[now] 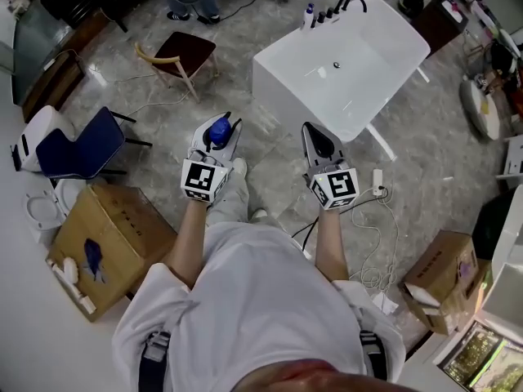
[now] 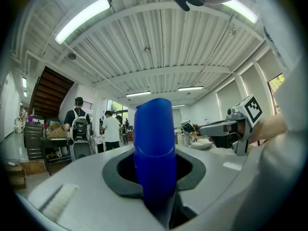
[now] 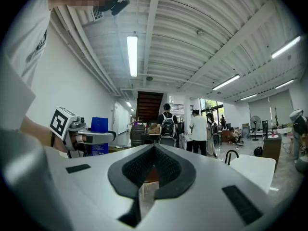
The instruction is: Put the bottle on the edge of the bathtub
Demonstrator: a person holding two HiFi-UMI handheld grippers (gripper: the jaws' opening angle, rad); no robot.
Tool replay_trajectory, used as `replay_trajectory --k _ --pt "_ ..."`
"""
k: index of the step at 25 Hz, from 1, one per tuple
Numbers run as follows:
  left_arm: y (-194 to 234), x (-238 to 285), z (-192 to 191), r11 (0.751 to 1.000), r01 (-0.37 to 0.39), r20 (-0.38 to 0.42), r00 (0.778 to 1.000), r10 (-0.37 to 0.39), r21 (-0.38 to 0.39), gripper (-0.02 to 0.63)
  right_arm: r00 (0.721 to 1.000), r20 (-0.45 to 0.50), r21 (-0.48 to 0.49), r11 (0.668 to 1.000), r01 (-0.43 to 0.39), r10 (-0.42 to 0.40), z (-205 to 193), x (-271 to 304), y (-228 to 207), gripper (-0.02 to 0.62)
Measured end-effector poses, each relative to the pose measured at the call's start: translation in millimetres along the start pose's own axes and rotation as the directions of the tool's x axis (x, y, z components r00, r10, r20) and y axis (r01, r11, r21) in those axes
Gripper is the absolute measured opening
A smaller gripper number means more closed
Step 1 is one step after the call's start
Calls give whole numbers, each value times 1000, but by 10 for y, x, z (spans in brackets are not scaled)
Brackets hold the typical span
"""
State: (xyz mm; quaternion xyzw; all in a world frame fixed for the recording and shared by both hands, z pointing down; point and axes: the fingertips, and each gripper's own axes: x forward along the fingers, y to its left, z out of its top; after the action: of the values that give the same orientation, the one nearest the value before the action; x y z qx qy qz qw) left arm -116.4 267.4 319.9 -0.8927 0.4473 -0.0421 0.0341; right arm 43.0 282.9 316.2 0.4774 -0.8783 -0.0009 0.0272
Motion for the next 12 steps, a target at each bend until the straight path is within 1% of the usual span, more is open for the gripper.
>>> replay_trajectory --k 7,12 --pt "491 509 -56 1000 -4 10 1000 5 -17 106 1000 -12 -2 1000 12 -12 4 604 -377 0" --pt "950 1042 -61 999 23 23 999 -23 -26 106 999 -23 -1 999 41 -41 58 1172 -757 0"
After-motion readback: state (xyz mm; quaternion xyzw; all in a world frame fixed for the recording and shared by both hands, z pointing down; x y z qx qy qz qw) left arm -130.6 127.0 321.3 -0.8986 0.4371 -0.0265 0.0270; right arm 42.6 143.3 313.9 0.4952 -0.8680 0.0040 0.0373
